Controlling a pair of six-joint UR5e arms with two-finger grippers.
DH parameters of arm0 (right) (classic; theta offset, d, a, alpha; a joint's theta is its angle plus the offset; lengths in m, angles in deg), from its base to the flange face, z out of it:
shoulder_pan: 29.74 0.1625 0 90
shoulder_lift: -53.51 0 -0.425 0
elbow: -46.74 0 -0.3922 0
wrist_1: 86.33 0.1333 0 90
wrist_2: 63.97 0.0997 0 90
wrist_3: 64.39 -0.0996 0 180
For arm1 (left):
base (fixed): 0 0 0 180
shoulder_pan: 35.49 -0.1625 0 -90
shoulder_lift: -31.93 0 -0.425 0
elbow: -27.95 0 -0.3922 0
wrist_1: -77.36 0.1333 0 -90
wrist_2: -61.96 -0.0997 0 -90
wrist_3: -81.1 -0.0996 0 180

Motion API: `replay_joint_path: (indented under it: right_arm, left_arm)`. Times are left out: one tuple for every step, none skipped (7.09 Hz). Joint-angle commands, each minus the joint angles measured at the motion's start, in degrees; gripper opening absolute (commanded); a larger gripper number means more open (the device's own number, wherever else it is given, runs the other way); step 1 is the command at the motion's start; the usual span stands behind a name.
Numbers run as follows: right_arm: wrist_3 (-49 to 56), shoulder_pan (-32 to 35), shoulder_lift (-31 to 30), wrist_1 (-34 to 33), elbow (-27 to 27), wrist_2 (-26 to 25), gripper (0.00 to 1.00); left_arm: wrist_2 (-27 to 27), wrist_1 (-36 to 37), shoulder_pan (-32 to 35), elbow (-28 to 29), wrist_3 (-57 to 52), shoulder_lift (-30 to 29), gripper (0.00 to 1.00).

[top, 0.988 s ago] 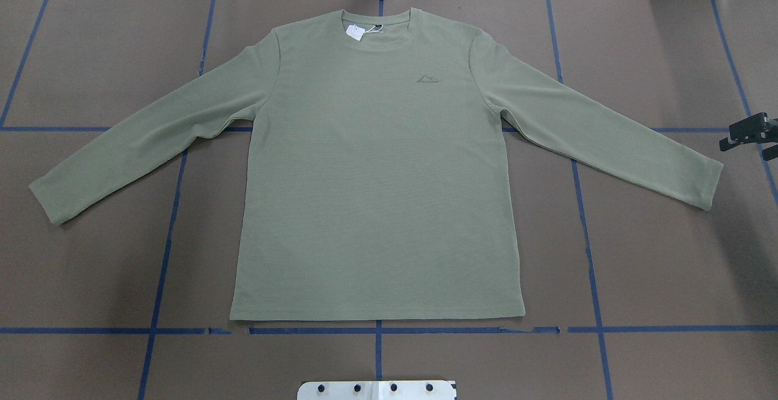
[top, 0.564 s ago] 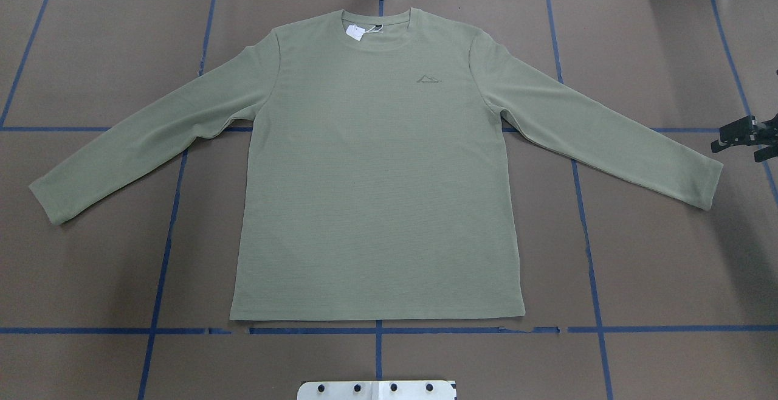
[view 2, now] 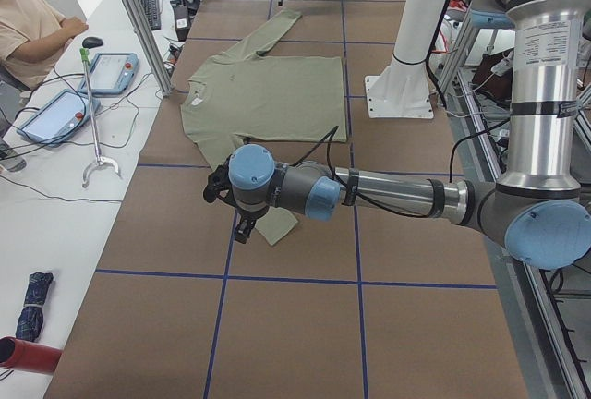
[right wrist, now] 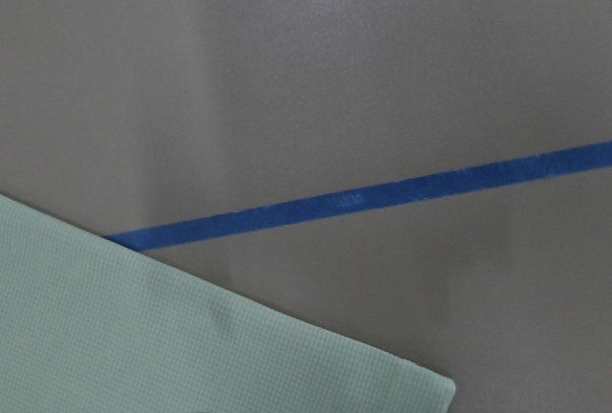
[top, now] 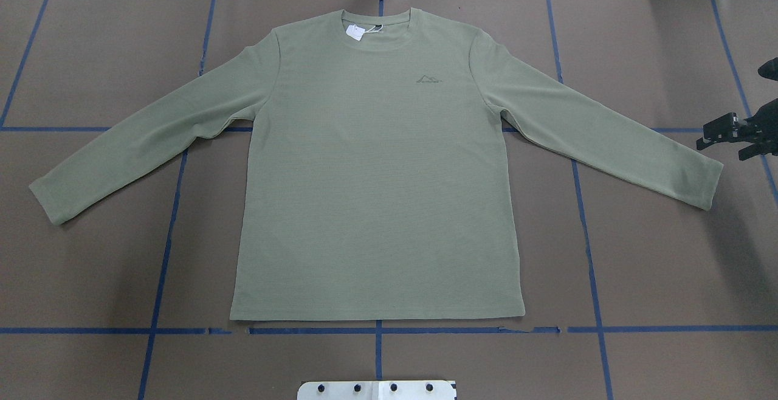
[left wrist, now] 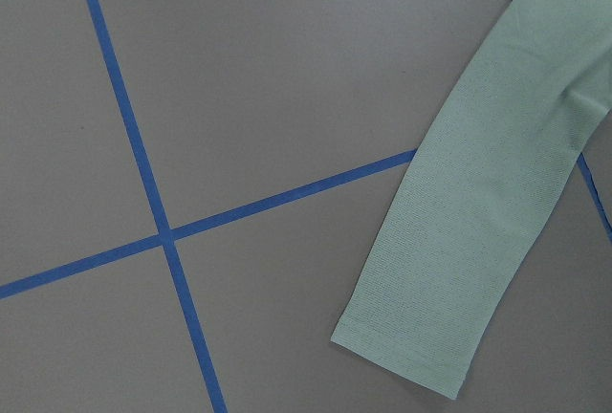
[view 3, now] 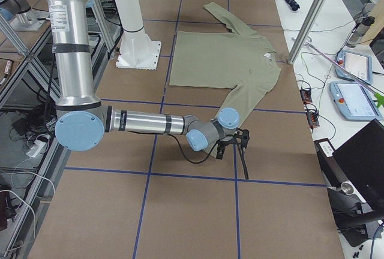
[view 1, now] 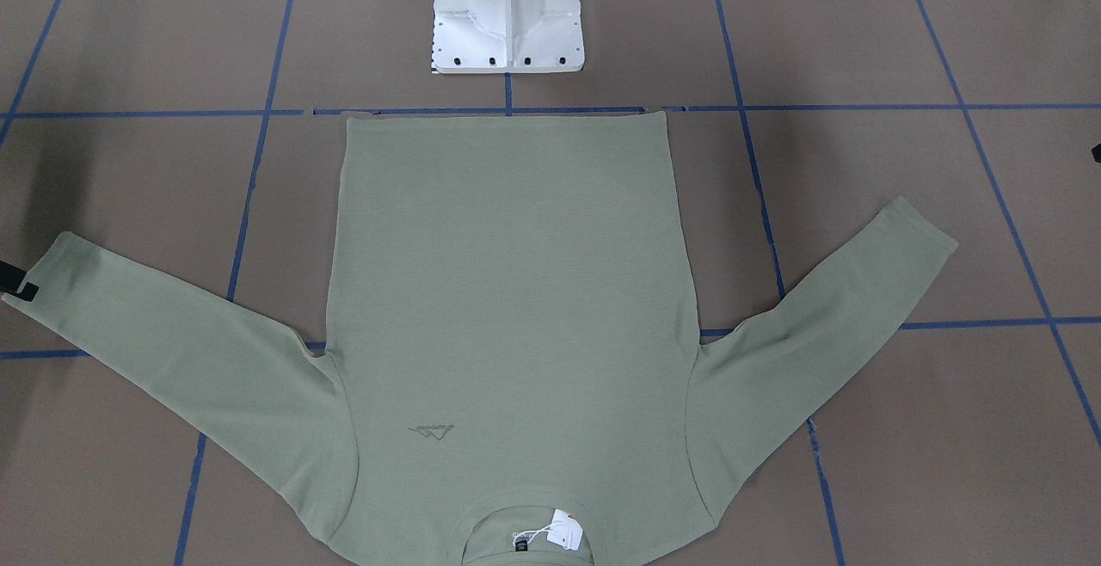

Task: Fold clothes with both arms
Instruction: 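Lower the right gripper to the cuff of the sleeve nearest it and grasp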

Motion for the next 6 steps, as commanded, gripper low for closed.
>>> replay_joint_path:
  right_arm:
    - [-0.1,-0.3,0.3,0.0,-0.3,0.0,0.97]
    - [-0.1,-0.5,0.3,0.0,-1.0,0.0,0.96]
    - [-0.1,-0.5,0.3,0.2,-1.5,0.0,0.96]
    - [-0.2,-0.5,0.3,0.1,-1.4,0.1,0.96]
    - [-0.4,-0.5,0.8,0.1,-1.4,0.1,0.96]
    - [-0.5,-0.5,0.7,0.1,-1.4,0.1,0.96]
  left_arm:
    - [0.0,0.0,0.0,0.0,0.1,0.0,1.00]
    - [-0.1,0.0,0.0,0.0,0.0,0.0,1.00]
    - [-0.1,0.0,0.0,0.0,0.0,0.0,1.00]
    - [-0.1,0.0,0.0,0.0,0.1,0.0,1.00]
    - [-0.1,0.0,0.0,-0.1,0.1,0.0,1.00]
    - [-0.1,0.1,0.0,-0.3,0.2,0.0,1.00]
